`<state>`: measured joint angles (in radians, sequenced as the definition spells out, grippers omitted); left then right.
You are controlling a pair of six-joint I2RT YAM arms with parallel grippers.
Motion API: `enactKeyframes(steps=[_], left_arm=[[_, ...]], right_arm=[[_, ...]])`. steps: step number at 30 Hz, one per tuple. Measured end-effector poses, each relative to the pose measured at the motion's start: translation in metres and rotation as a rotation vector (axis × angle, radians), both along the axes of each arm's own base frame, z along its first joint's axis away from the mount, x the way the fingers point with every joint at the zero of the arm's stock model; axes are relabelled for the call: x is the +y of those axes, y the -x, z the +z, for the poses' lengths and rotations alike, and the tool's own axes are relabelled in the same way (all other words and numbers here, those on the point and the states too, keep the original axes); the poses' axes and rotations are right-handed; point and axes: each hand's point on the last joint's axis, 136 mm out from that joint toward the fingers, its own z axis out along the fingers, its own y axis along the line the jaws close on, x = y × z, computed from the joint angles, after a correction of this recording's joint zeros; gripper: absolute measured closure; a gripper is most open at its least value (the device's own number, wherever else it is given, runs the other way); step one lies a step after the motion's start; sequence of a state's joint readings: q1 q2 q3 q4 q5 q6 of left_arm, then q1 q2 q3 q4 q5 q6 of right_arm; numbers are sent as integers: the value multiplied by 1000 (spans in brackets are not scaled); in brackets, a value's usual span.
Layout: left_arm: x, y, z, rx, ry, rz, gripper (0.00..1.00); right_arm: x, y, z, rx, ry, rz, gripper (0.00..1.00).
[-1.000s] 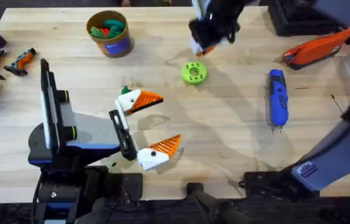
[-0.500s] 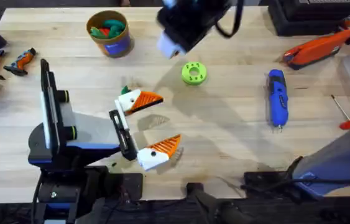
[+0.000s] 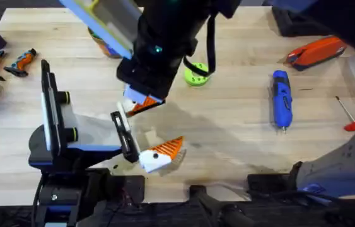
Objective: Pick up the gripper from the table and insert it into the empty holder that is missing its gripper. Then pick up a screw, insert it into the mounting hole, and use the screwdriver to tighten it. Finally, clean up the table by picking up the vegetable and placing it into the bucket.
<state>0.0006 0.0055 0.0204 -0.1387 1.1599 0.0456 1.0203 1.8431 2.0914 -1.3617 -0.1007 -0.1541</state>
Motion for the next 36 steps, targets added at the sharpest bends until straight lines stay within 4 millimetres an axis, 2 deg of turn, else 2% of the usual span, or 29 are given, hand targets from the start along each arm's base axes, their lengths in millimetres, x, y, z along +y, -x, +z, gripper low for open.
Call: enactKeyframes(steps=[4, 11, 17, 22, 36], left_arm=[[0, 0, 0, 0, 0, 0, 15], [0, 0, 0, 0, 0, 0, 16], [0, 0, 0, 0, 0, 0, 15], [0, 0, 0, 0, 0, 0, 15], [0, 0, 0, 0, 0, 0, 15]], right_arm=[[5, 7, 1, 8, -13, 32, 995], [15, 4, 4, -9, -51, 44, 995], [18, 2, -7, 5, -28, 44, 995], [16, 3, -14, 18, -1, 51, 995], [15, 4, -14, 19, 7, 60, 995]])
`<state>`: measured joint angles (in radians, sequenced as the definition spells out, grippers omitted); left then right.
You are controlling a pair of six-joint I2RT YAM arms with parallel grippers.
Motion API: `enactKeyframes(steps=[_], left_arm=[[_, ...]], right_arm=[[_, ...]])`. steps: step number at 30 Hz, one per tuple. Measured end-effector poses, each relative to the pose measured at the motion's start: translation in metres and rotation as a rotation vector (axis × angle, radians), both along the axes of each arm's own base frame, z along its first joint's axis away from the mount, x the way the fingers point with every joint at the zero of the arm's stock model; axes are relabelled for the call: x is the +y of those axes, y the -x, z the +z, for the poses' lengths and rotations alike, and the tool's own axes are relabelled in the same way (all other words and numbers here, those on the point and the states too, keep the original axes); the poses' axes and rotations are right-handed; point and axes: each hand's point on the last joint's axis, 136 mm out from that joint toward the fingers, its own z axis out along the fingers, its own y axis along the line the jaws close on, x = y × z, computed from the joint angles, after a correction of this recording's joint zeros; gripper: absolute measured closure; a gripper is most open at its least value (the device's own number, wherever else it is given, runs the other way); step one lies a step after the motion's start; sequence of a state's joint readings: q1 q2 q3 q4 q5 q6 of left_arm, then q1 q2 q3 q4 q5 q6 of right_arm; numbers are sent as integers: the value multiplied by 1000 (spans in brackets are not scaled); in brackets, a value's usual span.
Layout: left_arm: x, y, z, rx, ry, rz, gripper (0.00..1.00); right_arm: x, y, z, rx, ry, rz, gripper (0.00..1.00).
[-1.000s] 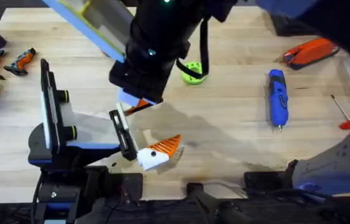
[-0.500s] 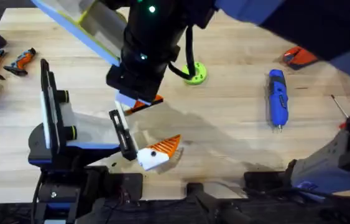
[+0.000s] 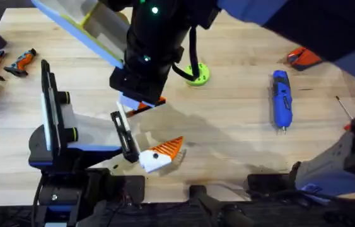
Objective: Pick up the gripper from the table and insert it into the empty holder that is missing its gripper. Then pick up a screw, insert it into the mounting hole, and use the screwdriver to tighten it. Finally, clean up the table by picking up the vegetable and placing it into the bucket.
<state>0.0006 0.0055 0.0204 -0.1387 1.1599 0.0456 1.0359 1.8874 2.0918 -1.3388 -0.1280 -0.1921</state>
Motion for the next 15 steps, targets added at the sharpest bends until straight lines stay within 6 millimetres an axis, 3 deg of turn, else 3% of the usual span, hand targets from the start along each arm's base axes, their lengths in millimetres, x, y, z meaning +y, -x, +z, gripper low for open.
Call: enactKeyframes(steps=[15], left_arm=[[0, 0, 0, 0, 0, 0, 15]], right_arm=[[-18, -11, -3, -17, 68, -37, 995]])
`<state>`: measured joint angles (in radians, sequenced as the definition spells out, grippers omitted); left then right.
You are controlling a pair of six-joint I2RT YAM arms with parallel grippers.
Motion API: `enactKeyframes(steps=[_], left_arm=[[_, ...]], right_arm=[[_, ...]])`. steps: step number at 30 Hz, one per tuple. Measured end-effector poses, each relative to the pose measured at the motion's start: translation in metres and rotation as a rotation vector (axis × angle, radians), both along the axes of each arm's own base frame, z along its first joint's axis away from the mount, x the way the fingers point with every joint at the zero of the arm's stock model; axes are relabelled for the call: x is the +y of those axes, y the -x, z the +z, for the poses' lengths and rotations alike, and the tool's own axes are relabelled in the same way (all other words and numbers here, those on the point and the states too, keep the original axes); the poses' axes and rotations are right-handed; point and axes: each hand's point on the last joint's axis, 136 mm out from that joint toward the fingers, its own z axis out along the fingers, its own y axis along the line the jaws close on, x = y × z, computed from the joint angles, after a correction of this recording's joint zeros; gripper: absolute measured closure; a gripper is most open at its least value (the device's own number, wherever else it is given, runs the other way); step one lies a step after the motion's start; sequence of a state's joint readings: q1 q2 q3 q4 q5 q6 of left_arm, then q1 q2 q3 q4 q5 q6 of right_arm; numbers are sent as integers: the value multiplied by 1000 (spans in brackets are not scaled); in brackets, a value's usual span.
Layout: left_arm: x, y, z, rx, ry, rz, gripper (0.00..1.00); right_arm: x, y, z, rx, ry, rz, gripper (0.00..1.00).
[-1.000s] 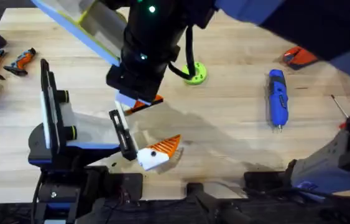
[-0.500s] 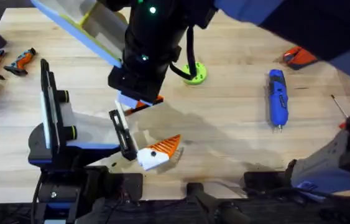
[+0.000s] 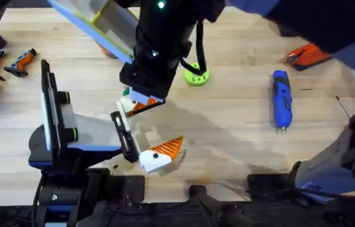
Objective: Pick up the gripper from the table and insert it into the empty holder that is missing its gripper. Then pick up a screw, insert it into the mounting hole, and use the screwdriver to tighten it. Finally, clean up the table by picking up the vegetable and placing it into the bucket.
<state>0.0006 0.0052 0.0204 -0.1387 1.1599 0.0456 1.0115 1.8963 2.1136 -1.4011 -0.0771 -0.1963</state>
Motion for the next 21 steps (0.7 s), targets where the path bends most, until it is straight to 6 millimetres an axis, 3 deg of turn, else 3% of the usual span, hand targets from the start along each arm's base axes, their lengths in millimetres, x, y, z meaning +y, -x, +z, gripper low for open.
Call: enactKeyframes(steps=[6, 14, 21], left_arm=[[0, 0, 0, 0, 0, 0, 15], [0, 0, 0, 0, 0, 0, 15], [0, 0, 0, 0, 0, 0, 16]], right_arm=[[7, -6, 6, -12, 0, 1, 995], [14, -8, -2, 7, 33, 11, 995], [21, -1, -3, 1, 28, 41, 995]])
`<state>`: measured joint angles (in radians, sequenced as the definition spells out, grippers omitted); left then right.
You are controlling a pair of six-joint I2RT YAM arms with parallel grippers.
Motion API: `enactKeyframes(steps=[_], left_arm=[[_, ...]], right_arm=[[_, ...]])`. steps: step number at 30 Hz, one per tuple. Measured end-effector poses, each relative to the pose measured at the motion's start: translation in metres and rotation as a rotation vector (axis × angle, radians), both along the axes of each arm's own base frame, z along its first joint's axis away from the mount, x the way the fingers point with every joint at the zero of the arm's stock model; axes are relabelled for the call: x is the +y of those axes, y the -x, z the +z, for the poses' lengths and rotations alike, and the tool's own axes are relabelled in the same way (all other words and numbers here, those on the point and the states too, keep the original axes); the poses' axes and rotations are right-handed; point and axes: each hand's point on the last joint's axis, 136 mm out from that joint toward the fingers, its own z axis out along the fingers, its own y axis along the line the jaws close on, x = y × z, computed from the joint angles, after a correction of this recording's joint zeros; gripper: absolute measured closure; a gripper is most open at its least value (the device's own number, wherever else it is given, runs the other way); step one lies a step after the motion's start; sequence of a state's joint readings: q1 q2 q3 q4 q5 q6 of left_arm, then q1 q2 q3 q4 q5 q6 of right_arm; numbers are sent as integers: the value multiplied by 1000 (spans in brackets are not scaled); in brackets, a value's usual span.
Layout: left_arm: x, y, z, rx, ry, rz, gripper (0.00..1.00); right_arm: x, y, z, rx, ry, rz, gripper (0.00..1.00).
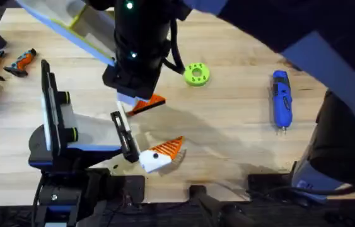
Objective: Pick up the gripper from the table and insert it into the empty holder that is missing its gripper. Then pick up a screw, insert it into the mounting hole, and use the screwdriver to tighten it. Finally, clean up the table by picking up the vegetable and placing it into the bucket.
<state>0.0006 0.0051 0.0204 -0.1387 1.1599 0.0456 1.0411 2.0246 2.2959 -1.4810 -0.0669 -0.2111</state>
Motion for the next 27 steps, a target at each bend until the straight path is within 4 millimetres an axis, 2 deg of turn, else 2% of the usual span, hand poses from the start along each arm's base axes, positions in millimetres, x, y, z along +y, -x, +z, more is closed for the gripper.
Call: enactKeyframes(steps=[27], left_arm=[[0, 0, 0, 0, 0, 0, 15]], right_arm=[[-1, 2, 0, 2, 7, 10, 995]])
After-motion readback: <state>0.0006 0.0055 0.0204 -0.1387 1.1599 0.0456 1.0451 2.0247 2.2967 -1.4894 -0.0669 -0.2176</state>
